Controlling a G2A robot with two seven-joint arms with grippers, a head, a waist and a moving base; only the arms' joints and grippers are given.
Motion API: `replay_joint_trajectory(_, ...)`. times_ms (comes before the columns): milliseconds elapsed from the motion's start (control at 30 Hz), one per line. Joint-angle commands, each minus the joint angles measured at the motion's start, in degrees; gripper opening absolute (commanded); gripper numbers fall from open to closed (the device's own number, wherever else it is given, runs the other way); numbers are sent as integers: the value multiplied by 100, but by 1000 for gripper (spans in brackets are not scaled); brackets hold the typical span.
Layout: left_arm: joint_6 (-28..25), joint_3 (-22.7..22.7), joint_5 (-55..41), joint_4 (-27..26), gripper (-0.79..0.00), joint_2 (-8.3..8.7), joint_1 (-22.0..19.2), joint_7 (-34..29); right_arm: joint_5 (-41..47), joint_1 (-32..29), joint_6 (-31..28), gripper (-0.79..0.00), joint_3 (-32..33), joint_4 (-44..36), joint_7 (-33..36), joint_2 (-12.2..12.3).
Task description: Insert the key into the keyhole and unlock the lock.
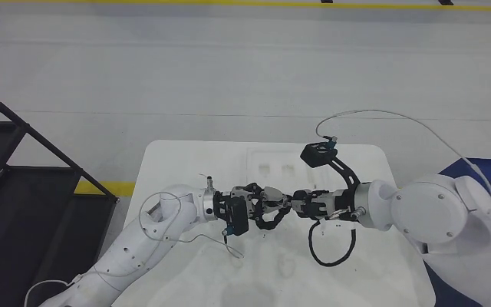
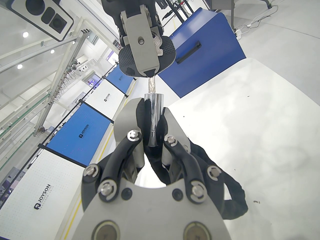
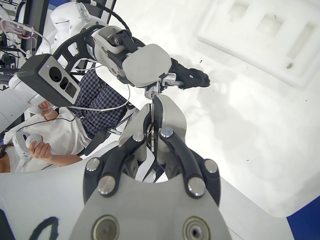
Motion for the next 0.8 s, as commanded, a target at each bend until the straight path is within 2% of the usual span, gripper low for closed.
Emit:
replay_joint_trajectory(0, -26, 4, -16, 9, -785, -5, -2, -5, 43, 24, 11, -785, -29, -7, -11, 16)
replay_joint_trajectory(767, -179, -15, -88, 43, -785, -43, -6, 36, 98, 313, 164, -785, -376, -24, -164, 191)
